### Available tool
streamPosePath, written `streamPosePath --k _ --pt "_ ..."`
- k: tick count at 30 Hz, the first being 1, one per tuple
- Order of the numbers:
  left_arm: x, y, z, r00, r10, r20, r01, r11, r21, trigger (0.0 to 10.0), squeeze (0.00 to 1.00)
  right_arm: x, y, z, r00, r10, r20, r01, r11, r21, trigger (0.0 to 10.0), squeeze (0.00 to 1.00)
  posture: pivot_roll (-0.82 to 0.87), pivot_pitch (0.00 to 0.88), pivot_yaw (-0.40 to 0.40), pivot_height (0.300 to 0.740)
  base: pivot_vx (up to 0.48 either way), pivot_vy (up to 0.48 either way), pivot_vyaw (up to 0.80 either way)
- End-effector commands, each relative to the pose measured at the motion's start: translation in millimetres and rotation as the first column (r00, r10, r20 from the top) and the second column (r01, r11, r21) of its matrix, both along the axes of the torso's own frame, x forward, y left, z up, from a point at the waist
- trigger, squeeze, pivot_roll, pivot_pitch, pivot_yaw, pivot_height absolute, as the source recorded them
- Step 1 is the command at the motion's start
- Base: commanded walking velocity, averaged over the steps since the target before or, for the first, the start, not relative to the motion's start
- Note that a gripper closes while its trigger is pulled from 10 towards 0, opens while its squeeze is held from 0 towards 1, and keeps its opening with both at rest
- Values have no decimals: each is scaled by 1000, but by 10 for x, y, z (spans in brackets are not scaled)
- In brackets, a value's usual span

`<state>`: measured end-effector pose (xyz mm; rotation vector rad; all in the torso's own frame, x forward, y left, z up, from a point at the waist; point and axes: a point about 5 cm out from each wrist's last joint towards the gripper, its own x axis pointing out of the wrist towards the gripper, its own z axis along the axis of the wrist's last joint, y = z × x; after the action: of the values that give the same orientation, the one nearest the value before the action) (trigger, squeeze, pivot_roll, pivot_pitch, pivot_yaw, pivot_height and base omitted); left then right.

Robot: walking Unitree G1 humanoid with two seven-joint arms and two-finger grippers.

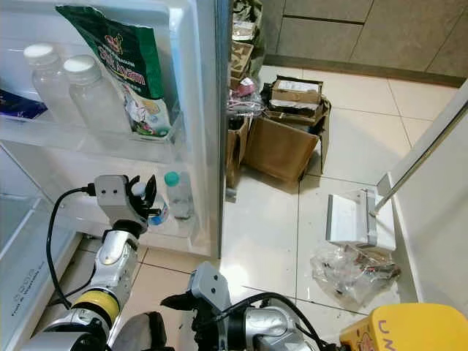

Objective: Restocking fridge

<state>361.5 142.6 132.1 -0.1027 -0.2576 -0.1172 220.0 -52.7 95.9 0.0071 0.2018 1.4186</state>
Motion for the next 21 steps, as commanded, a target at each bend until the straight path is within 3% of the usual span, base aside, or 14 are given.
streamPosePath --k 1,2,3,9,10,11,18,21 --pt "-9 42 -37 1000 2 -14 -2 1000 26 10000 808 -45 10 3 1000 11 -17 -11 1000 10 10000 0 -150 294 23 540 0 0 0" --pt "-9 42 -37 1000 2 -14 -2 1000 26 10000 808 -45 10 3 1000 11 -17 -11 1000 10 10000 0 -150 294 23 540 0 0 0" --pt "-2 46 -19 1000 8 -8 -7 1000 21 10000 1000 -45 7 1 1000 12 -17 -12 1000 9 10000 0 -154 287 23 540 0 0 0" --pt "17 61 69 999 18 33 -18 1000 8 10000 1000 -44 0 4 1000 14 -18 -14 1000 8 10000 0 -152 286 21 540 0 0 0" --pt "25 64 112 998 16 53 -16 1000 1 10000 439 -43 -3 2 1000 14 -18 -14 1000 7 10000 0 -152 286 21 540 0 0 0" --pt "30 66 139 998 14 66 -14 1000 -4 10000 0 -43 -5 1 1000 14 -18 -14 1000 7 10000 0 -152 286 21 540 0 0 0" --pt "44 101 318 989 -12 150 21 998 -57 10000 0 -36 -4 -5 1000 14 -19 -14 1000 4 10000 0 -148 283 20 540 0 0 0" --pt "27 189 394 982 -5 191 21 996 -82 10000 0 -29 -9 -6 1000 12 -18 -12 1000 3 10000 0 -146 281 23 540 0 0 0"
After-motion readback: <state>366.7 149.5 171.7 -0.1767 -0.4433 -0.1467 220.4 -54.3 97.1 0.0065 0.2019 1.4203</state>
